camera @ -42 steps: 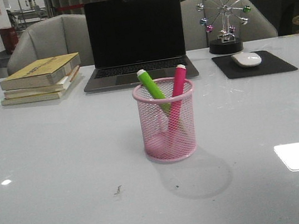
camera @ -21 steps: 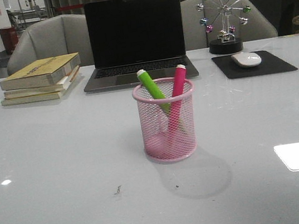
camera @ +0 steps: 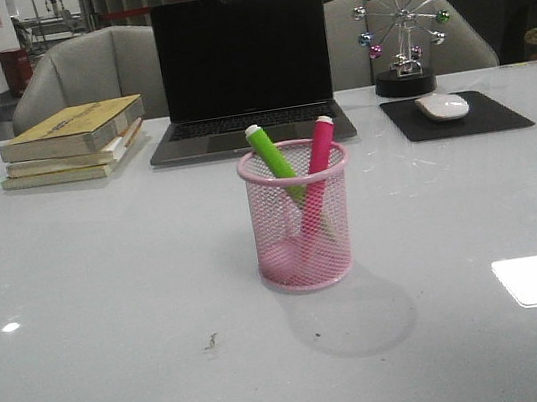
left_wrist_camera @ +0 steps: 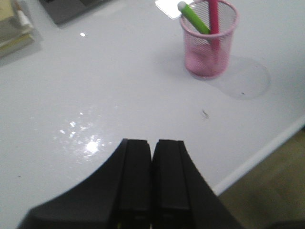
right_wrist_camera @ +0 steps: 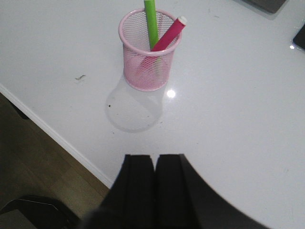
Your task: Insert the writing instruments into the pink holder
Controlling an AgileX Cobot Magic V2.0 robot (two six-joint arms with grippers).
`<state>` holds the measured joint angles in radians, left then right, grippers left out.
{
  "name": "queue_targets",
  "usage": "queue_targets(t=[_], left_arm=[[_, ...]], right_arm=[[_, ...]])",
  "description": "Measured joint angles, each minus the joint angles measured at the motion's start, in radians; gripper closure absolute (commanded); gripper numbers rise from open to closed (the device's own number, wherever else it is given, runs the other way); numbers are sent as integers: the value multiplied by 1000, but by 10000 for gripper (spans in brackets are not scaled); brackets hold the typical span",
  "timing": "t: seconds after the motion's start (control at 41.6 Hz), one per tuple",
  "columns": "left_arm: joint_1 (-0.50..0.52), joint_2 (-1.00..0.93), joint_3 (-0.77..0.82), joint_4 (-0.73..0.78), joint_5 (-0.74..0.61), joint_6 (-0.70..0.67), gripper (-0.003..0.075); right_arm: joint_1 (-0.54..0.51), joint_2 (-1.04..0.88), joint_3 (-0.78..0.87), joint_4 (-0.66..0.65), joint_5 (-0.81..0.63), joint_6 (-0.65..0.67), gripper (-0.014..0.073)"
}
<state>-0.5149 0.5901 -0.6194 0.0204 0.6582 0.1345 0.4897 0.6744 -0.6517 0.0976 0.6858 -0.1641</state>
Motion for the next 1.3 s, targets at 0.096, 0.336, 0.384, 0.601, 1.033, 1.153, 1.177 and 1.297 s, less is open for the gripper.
queue_targets(t=[0.096, 0.336, 0.384, 0.601, 1.033, 1.153, 1.177, 1.297], left_arm=[[84, -112, 98, 0, -133, 0, 629], [303, -428, 411, -95, -413, 0, 629], [340, -481, 463, -107, -440, 0, 629], [410, -595, 625, -126, -539, 0, 629], [420, -595, 625, -133, -621, 0, 629], [420, -595, 625, -133, -621, 0, 629], [420, -595, 625, -133, -621, 0, 629], [420, -595, 625, -133, -621, 0, 629]], right_arm=[[0, 0, 0, -2, 0, 0, 539], [0, 0, 0, -2, 0, 0, 539], [0, 0, 0, -2, 0, 0, 539], [0, 0, 0, -2, 2, 0, 539], [0, -2, 0, -2, 6, 0, 539], [0, -2, 0, -2, 8, 0, 539], [0, -2, 0, -2, 8, 0, 539], [0, -2, 0, -2, 8, 0, 539]])
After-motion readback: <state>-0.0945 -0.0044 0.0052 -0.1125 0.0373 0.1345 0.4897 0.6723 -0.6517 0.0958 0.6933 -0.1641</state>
